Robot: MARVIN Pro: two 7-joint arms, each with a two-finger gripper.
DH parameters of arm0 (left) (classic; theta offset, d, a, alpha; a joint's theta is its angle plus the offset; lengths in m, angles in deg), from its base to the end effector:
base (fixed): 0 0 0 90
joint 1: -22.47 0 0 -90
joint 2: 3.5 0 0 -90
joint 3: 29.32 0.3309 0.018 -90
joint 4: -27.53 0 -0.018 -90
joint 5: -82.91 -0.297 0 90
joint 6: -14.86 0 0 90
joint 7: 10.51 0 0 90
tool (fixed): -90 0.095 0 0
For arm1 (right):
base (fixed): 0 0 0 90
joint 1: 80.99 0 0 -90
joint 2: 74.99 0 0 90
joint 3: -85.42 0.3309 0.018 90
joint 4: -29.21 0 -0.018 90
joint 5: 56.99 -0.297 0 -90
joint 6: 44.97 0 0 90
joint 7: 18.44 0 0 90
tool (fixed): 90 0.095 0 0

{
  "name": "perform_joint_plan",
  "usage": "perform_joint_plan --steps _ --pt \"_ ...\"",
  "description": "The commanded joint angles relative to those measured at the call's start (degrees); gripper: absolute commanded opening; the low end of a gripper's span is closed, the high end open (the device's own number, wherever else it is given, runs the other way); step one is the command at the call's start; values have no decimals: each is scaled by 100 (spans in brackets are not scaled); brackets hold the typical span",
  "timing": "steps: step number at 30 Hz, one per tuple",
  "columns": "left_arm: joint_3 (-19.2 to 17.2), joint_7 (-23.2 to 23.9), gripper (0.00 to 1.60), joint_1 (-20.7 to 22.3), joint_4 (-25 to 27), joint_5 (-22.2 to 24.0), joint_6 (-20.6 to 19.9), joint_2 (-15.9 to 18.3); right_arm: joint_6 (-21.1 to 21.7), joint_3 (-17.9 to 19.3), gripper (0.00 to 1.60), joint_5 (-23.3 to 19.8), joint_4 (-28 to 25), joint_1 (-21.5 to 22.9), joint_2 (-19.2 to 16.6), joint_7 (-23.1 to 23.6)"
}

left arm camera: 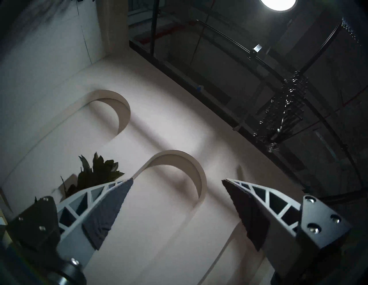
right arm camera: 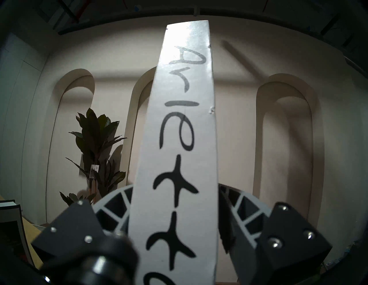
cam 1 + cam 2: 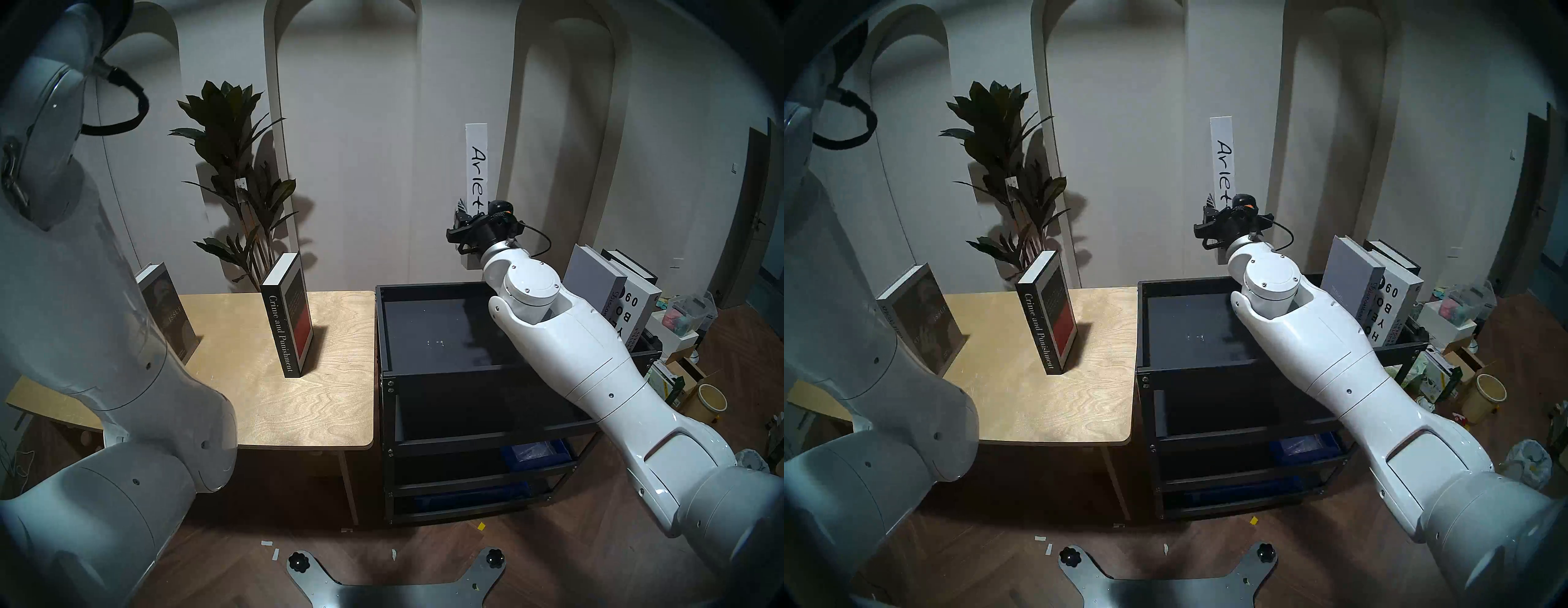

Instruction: Move the books from the display table onto the shelf, standing them upright with spines facing out and tallest at one end

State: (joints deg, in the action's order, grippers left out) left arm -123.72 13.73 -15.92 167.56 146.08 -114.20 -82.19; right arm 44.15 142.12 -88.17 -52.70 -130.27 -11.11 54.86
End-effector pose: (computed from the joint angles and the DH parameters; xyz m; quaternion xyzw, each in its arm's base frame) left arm 0.2988 0.0692 0.1557 0.4037 0.2760 0.8510 0.1916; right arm 0.5627 -0.0052 -0.1238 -0.5811 -0.0716 -0.8102 0.0284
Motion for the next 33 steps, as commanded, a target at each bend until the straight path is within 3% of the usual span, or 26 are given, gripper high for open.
perform_joint_plan --steps 1,11,33 --pt "-544 100 160 -302 -4 -85 -122 296 -91 377 0 -236 -82 153 -298 202" --pt "-1320 297 160 -907 -4 -174 -339 426 -69 573 0 -504 -117 65 -556 549" --pt "-3054 900 160 -2221 -4 -246 -792 412 -225 593 0 -943 -554 -180 -844 1387"
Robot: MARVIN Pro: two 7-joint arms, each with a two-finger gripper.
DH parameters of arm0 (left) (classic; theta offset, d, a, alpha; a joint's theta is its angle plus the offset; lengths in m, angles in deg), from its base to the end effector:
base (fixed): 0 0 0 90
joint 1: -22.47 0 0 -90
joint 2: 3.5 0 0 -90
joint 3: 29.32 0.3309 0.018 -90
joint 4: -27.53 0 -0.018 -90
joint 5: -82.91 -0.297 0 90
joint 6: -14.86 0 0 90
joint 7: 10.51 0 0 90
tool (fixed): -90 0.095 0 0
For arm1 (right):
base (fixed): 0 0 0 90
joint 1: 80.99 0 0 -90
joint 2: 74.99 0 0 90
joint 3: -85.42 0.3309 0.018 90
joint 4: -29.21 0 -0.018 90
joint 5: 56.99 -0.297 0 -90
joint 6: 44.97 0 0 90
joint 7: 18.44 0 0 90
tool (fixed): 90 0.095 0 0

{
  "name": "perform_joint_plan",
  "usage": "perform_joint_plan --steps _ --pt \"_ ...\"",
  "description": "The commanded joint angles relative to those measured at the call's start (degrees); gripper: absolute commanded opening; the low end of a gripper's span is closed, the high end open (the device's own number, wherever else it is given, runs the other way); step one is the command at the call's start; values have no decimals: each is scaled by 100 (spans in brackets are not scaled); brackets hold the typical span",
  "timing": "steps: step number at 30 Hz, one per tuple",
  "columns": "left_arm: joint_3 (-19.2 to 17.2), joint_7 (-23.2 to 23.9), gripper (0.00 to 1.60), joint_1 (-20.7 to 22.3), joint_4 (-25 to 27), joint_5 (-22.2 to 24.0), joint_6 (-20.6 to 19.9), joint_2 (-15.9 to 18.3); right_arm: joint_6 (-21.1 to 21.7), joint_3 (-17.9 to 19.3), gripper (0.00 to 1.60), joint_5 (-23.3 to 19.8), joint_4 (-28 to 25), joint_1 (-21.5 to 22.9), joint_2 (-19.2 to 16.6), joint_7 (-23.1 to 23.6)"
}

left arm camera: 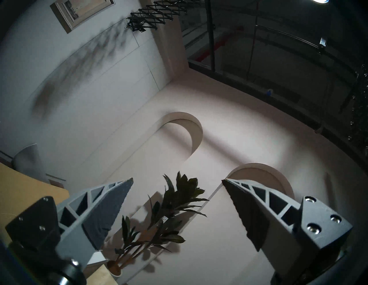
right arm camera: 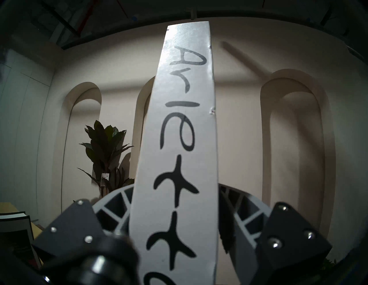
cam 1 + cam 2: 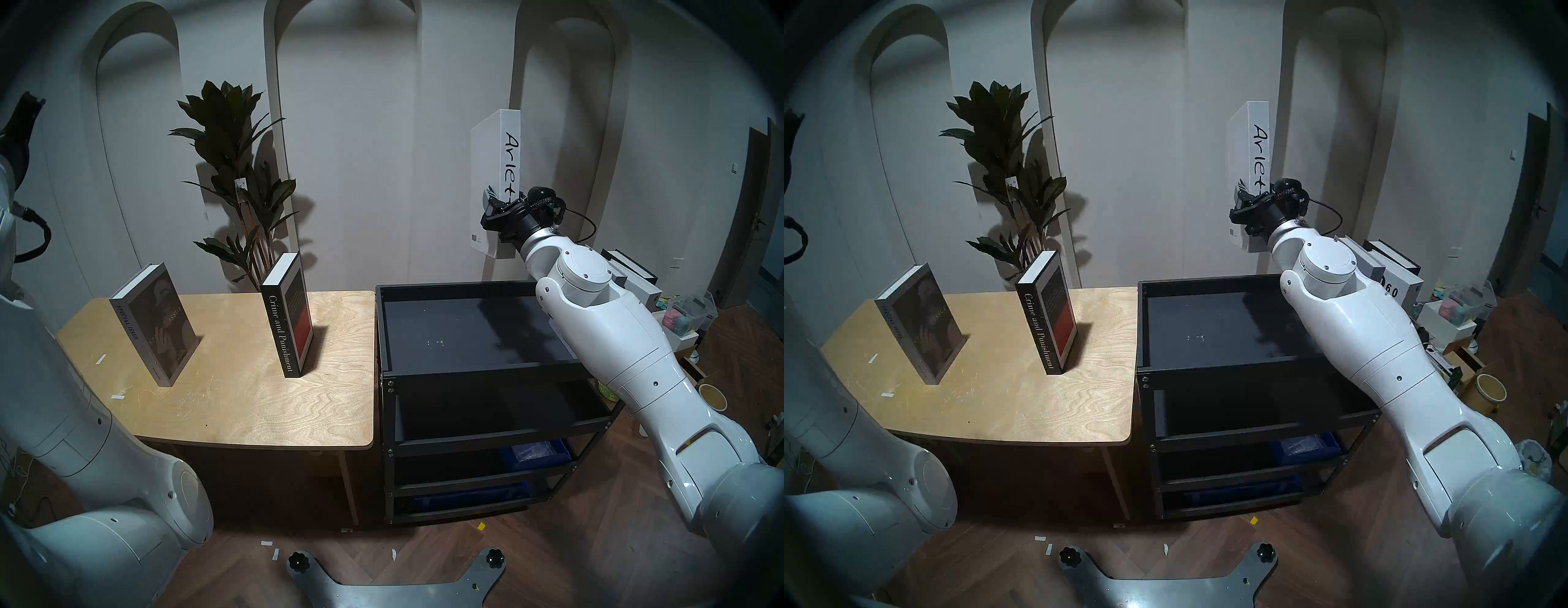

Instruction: Move the books from the display table onto the shelf, standing them upright with spines facing out and tallest at one end

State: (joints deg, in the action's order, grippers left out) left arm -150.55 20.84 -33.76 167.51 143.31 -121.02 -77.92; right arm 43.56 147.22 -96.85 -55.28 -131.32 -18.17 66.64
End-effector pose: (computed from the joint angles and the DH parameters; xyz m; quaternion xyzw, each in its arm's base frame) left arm 0.2705 0.2026 0.0674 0.4322 0.4085 0.8036 0.0233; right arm 0.5509 -0.0586 -0.0983 -0.5706 -0.0967 -0.8107 0.0891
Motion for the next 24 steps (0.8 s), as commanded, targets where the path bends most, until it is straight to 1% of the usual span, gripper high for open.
perform_joint_plan --steps 1,3,6,7,9,10,18,24 --pt "-422 212 160 -488 2 33 -129 -23 -178 74 0 -76 -313 -108 -158 232" --pt "-561 272 160 -610 2 41 -174 -45 -204 66 0 -111 -360 -181 -190 294" --pt "-657 314 160 -696 2 45 -206 -60 -236 59 0 -127 -399 -244 -207 328" --pt "-808 380 160 -819 2 59 -247 -89 -292 54 0 -132 -466 -329 -249 389" --pt "-956 440 160 -938 2 81 -291 -119 -346 44 0 -138 -524 -426 -285 442" --pt "-956 440 160 -938 2 81 -291 -119 -346 44 0 -138 -524 -426 -285 442" --pt "-1467 659 160 -1356 0 210 -453 -271 -514 17 0 -184 -658 -806 -404 601" --pt "-1787 836 160 -1615 -31 321 -559 -378 -677 68 0 -187 -701 -976 -493 667"
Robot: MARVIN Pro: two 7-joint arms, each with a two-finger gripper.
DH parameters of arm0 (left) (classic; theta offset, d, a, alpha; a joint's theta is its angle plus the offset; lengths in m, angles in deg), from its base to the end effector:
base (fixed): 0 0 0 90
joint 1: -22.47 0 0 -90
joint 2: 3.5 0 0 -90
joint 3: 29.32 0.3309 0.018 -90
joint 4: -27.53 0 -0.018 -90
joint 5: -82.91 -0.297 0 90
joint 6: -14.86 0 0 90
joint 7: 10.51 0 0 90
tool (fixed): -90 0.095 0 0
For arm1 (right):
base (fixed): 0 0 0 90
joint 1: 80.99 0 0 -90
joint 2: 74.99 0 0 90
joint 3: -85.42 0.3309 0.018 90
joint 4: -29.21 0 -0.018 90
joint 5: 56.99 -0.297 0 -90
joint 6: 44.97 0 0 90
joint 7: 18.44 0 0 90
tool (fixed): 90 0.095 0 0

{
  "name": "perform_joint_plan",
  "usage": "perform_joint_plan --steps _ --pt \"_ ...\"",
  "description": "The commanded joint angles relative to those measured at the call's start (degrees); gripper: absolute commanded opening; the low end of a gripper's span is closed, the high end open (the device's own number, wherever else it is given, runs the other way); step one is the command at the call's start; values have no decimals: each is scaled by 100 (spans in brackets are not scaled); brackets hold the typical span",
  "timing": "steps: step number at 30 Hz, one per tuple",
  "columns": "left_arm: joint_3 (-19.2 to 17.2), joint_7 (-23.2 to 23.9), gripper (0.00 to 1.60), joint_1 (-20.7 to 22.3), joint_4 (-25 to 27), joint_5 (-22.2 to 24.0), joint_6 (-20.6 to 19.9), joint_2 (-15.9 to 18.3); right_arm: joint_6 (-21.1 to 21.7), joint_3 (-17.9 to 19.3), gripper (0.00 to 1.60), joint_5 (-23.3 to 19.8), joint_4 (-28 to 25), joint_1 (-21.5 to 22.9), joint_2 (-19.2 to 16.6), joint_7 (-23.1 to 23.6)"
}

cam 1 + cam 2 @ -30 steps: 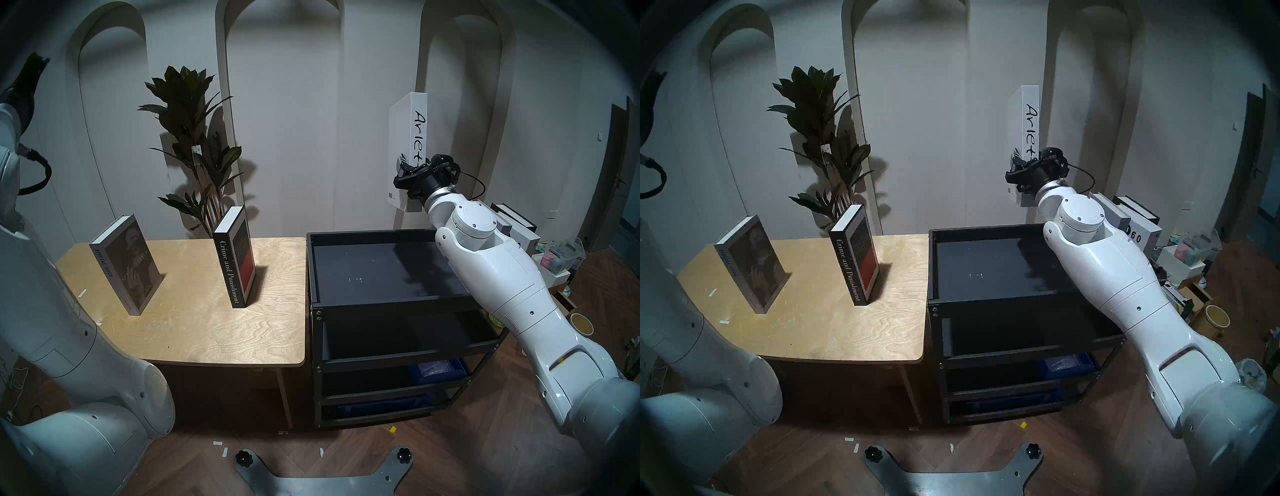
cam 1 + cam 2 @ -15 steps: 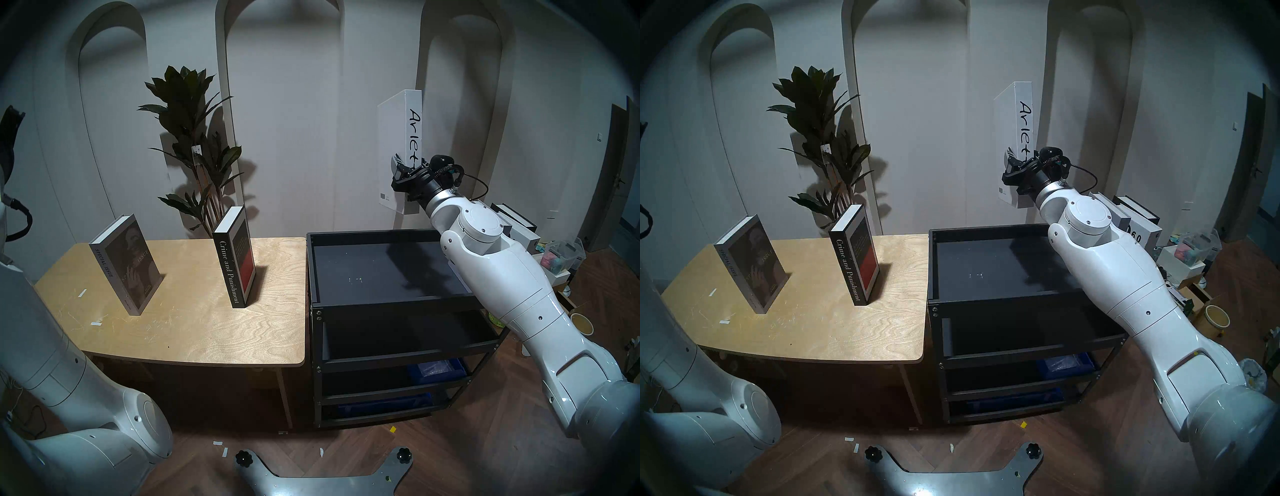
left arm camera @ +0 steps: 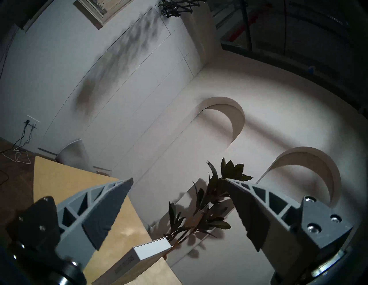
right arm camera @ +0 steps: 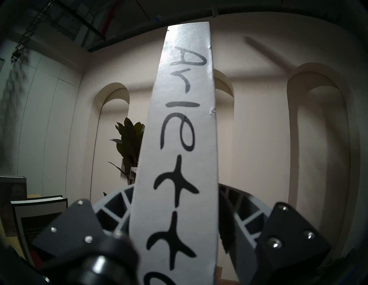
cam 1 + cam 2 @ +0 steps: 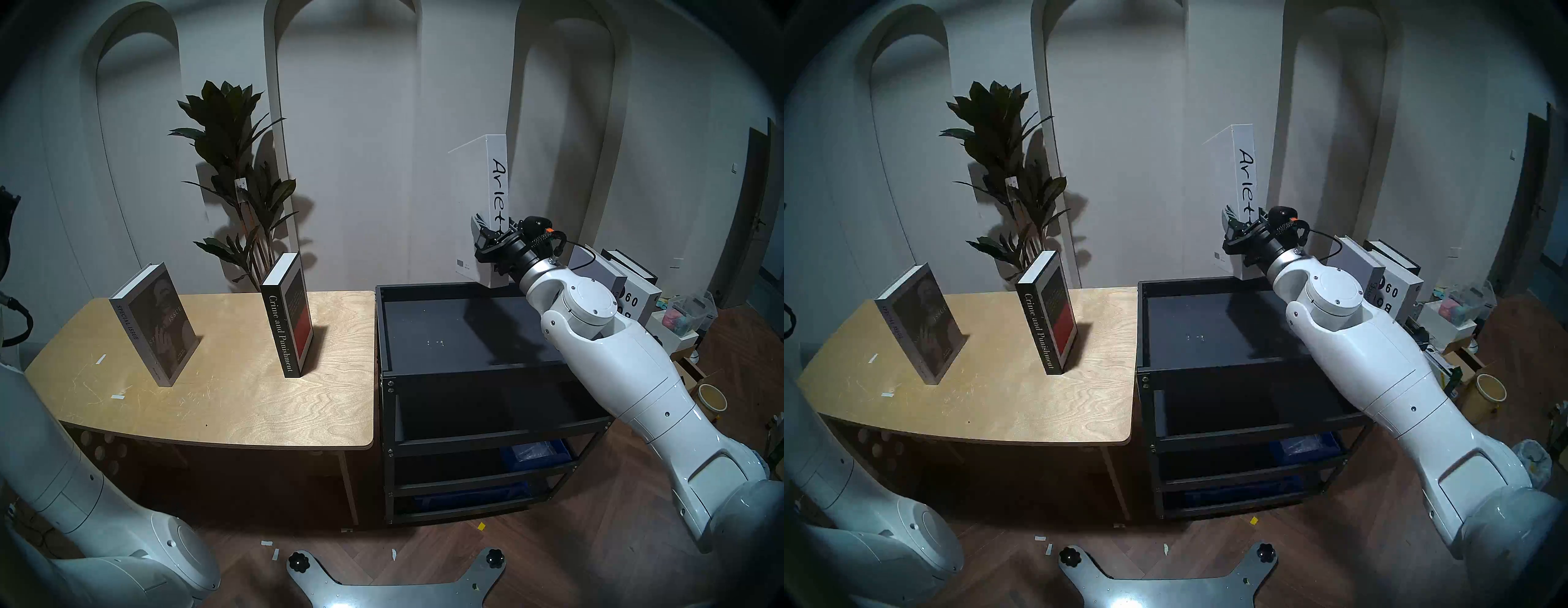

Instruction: Move the books from the display table onto the shelf, standing them upright with spines facing out and tallest at one end

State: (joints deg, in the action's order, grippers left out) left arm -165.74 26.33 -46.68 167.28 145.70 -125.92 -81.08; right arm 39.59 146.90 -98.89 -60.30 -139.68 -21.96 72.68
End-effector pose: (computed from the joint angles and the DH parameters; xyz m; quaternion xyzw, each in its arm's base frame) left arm 0.2385 0.2503 -0.0091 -0.4911 -0.4590 -0.7398 0.0281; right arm 0.5120 -0.0541 -0.1453 -0.5754 -0.1452 -0.7927 0.1397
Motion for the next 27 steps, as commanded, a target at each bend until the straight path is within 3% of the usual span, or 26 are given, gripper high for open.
perform_joint_plan --steps 1,14,27 --pt "-327 333 160 -372 -15 107 -90 -84 -320 108 0 24 -205 -167 -131 75" --pt "-958 977 160 -881 -137 390 -306 -286 -721 292 0 54 -70 -456 -346 147" --pt "-1475 1766 160 -1287 -323 673 -422 -429 -1017 389 0 167 485 -746 -463 178"
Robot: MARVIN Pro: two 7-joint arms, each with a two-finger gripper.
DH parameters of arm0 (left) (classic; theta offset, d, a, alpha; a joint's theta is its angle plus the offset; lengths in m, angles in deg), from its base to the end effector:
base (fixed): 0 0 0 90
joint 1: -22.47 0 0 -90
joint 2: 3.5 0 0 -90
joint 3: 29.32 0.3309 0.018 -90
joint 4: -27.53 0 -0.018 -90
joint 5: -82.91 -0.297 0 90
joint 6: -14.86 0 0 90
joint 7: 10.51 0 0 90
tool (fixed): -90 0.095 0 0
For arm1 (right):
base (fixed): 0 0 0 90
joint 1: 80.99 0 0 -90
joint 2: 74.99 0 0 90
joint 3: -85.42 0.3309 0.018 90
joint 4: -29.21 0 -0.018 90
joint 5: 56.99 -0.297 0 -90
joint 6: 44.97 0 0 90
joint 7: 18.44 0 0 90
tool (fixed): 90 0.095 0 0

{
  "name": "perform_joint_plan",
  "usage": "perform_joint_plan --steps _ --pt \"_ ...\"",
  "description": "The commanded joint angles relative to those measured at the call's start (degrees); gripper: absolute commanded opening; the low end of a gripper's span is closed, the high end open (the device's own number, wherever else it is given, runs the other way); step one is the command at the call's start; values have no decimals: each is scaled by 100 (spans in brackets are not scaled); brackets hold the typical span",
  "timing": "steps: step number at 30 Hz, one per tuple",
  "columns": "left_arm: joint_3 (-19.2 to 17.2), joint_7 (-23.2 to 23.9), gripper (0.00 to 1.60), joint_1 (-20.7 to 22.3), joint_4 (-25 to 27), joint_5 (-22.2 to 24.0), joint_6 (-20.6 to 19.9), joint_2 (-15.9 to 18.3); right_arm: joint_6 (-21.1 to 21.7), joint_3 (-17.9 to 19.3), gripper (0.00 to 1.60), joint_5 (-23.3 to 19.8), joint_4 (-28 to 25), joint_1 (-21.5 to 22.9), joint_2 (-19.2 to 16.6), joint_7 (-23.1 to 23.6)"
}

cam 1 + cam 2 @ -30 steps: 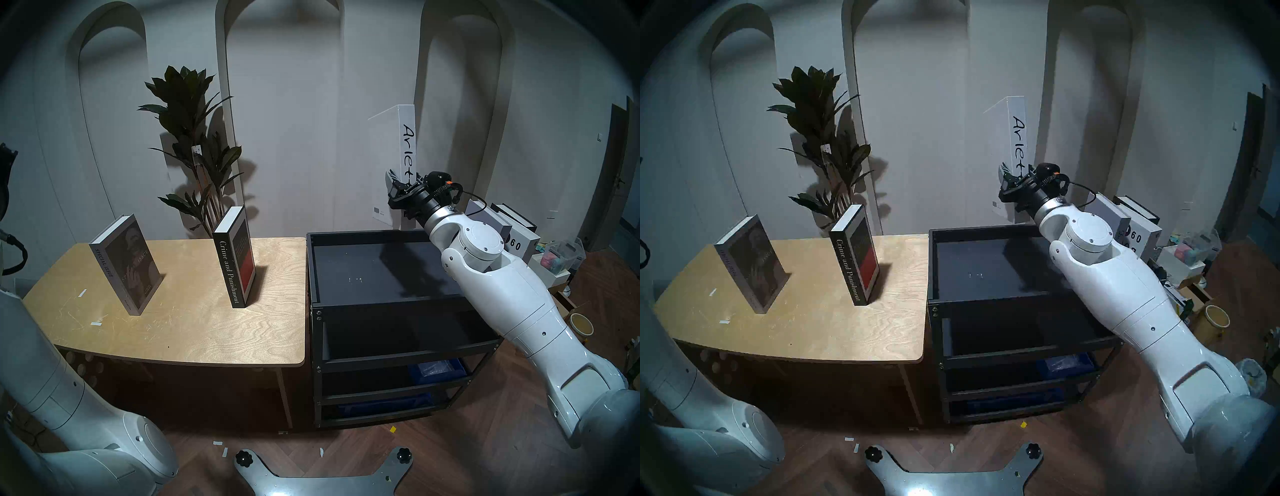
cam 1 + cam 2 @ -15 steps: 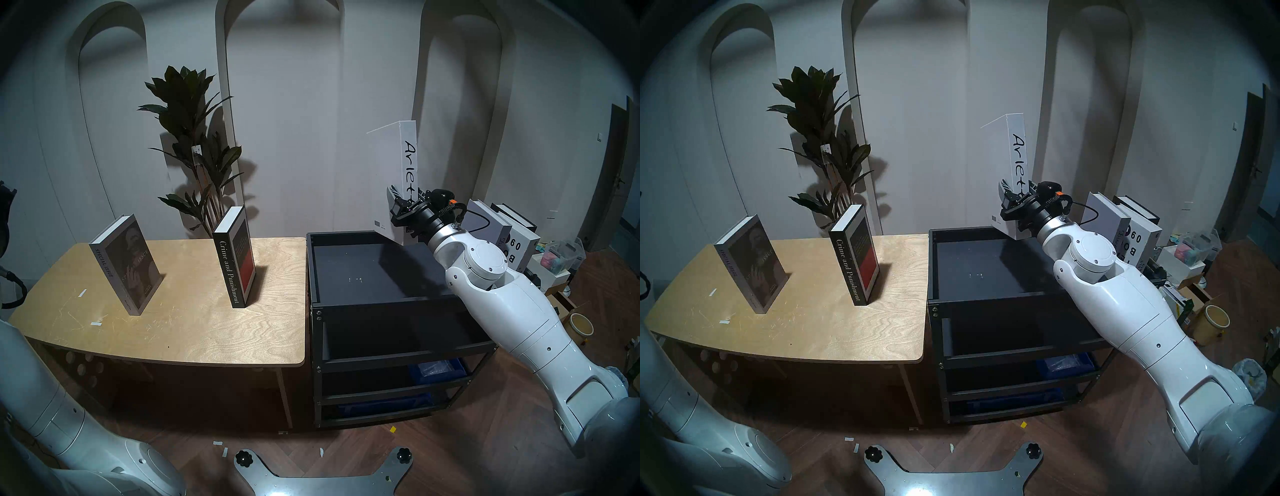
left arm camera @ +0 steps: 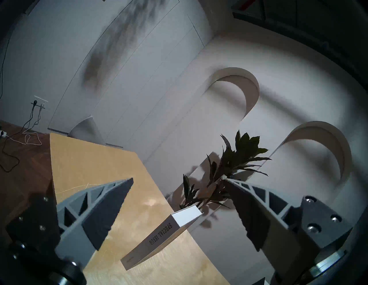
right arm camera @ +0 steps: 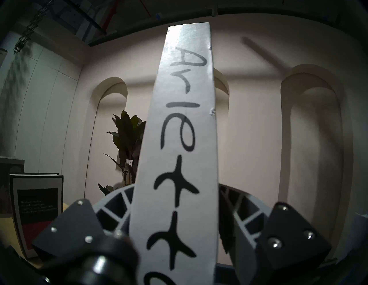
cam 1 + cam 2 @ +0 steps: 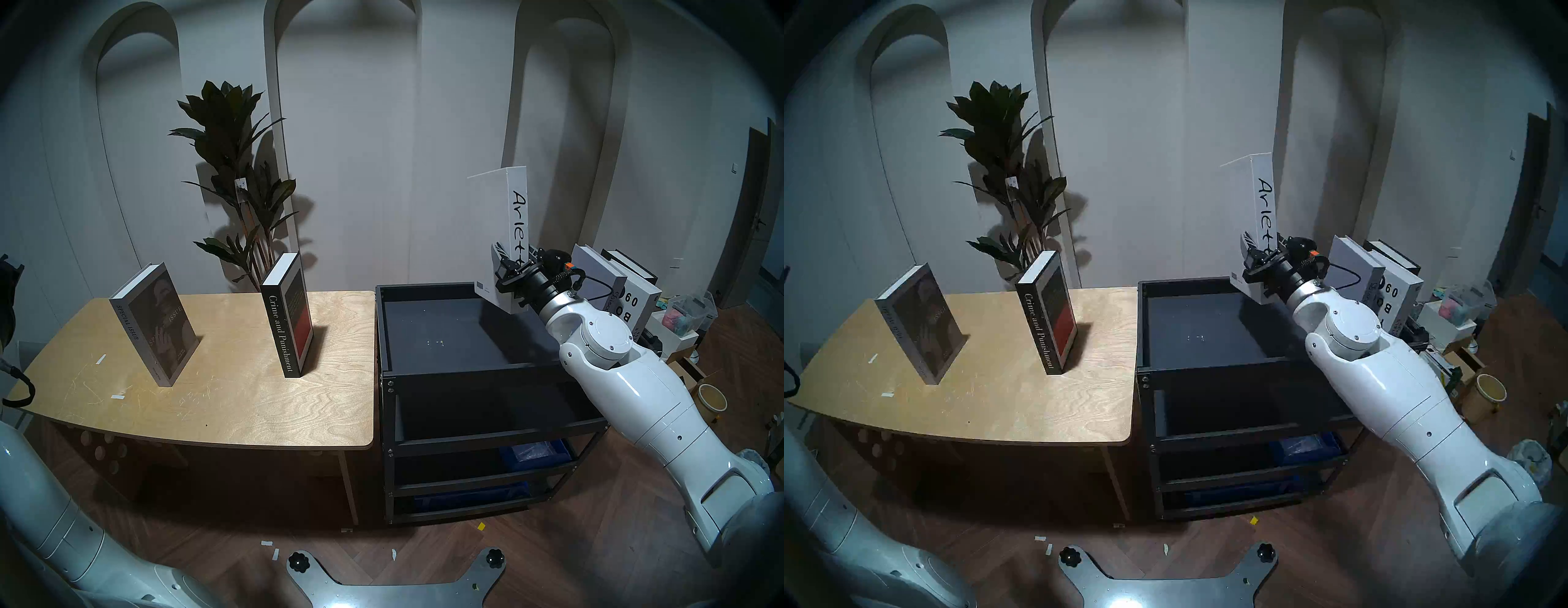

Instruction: Move the books from the display table onto the shelf, standing them upright with spines facing out and tallest at one end

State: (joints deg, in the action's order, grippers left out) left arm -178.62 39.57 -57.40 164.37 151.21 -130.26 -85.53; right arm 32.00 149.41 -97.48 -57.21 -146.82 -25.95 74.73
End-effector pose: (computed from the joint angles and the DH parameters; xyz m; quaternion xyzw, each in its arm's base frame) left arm 0.2087 0.2768 -0.0772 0.5523 0.4555 0.6981 0.0064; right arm 0.4923 -0.1038 -0.1935 -0.5825 -0.1453 -0.7931 0.1033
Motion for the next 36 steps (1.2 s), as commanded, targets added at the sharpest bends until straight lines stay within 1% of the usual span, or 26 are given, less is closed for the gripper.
perform_joint_plan --steps 1,9,14,26,32,36 --pt "-224 514 160 -247 -48 145 12 7 -277 145 0 40 251 -42 -68 -26" --pt "-470 1053 160 -449 -153 298 12 -18 -433 162 0 113 676 -90 -50 2" --pt "-616 1429 160 -561 -216 389 24 -8 -555 145 0 153 844 -110 -17 24" --pt "-941 2362 160 -811 -384 556 85 -23 -739 56 0 162 1295 -325 45 148" --pt "-1060 2890 160 -921 -469 617 154 -24 -882 60 0 79 1425 -349 165 251" --pt "-1148 3231 160 -972 -533 632 224 -4 -995 124 0 -20 1475 -377 181 289"
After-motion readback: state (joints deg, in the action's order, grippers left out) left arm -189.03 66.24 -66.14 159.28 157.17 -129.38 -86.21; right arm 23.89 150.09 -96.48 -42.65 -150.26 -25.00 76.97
